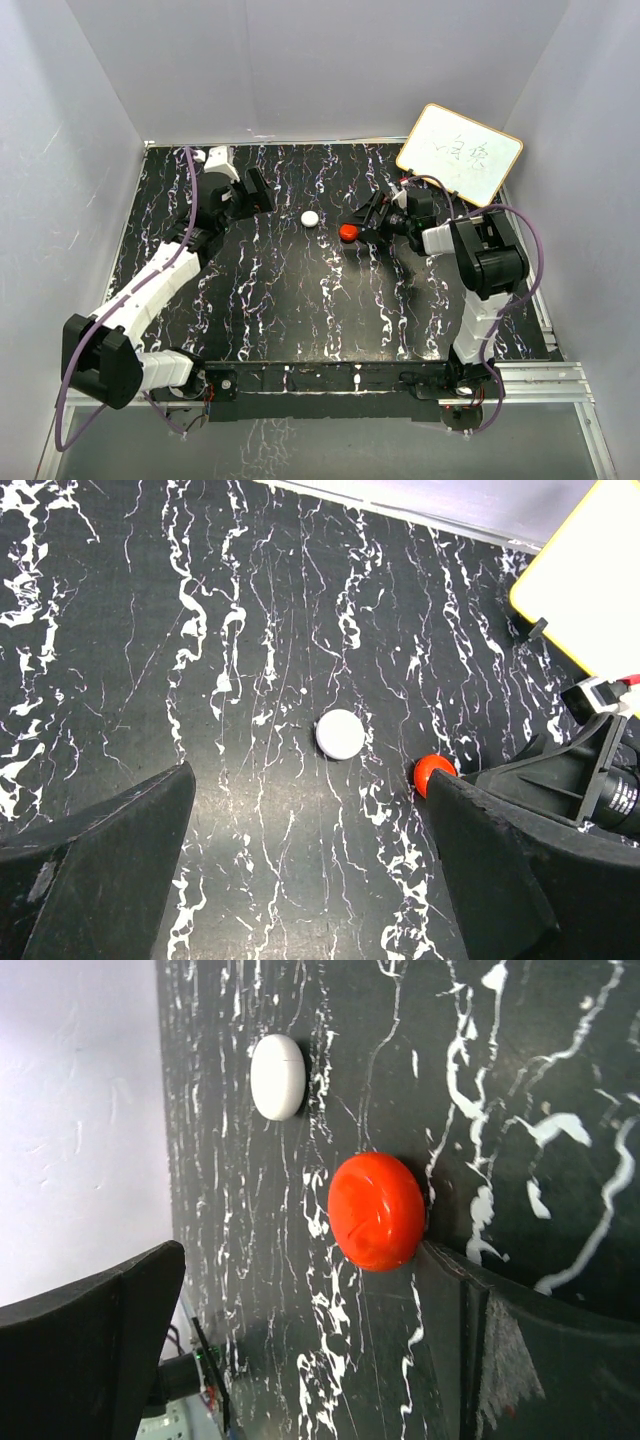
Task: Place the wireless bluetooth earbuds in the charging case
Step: Place the charging case at the center of the board, then reset both arms
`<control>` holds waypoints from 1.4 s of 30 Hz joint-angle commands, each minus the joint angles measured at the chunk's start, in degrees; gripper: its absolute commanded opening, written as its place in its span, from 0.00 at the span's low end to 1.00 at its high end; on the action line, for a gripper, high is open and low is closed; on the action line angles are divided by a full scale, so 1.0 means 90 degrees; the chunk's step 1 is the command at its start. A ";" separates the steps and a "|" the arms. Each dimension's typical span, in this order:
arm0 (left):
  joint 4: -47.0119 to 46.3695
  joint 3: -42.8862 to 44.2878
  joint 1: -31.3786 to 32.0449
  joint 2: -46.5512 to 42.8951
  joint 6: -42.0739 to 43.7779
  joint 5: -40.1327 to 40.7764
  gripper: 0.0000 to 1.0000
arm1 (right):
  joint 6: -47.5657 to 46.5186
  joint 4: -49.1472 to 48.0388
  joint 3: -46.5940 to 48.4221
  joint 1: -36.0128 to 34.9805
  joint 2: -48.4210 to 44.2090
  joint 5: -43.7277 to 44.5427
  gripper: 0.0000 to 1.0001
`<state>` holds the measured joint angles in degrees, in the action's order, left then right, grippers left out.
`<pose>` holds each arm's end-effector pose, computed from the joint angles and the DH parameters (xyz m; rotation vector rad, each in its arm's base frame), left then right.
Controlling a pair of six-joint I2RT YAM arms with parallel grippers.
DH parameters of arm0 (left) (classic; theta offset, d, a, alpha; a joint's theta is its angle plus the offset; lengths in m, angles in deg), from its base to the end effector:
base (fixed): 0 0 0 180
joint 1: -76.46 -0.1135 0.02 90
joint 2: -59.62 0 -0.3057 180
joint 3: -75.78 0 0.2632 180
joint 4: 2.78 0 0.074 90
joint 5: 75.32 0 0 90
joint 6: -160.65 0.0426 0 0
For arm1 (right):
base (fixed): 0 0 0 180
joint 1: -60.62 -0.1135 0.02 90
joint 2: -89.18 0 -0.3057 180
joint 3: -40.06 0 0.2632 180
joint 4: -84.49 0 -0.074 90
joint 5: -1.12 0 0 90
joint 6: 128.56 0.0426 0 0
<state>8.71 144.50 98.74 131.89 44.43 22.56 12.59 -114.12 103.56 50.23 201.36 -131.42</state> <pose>0.2815 -0.1090 0.3582 -0.1616 1.8493 -0.4674 0.3886 0.1005 0.1461 0.3047 2.2449 1.3914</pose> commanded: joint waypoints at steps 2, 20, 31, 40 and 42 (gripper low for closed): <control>-0.0115 0.0223 -0.0044 -0.0386 -0.0025 -0.0121 0.98 | -0.0837 0.1270 -0.0118 -0.0043 -0.0921 0.1123 0.98; -0.1166 -0.0310 -0.0054 -0.1120 -0.0005 0.0275 0.98 | -0.1112 0.1765 -0.0796 -0.0150 -0.2892 0.3829 0.98; -0.1299 -0.0570 -0.0054 -0.1098 -0.0384 0.1238 0.99 | -0.1350 0.1937 -0.0858 -0.0163 -0.3458 0.4948 0.98; -0.1895 -0.1341 -0.0054 -0.1817 -0.0758 0.2093 0.99 | -0.1739 0.1978 -0.1051 -0.0239 -0.3825 0.5517 0.98; -0.2174 -0.1550 -0.0049 -0.1980 -0.0791 0.2067 0.99 | -0.1901 0.2003 -0.1051 -0.0247 -0.3867 0.5492 0.98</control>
<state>-4.95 132.33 98.63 118.47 38.62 37.68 -0.74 -94.34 94.31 48.57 168.73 -84.47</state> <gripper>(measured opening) 0.985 0.983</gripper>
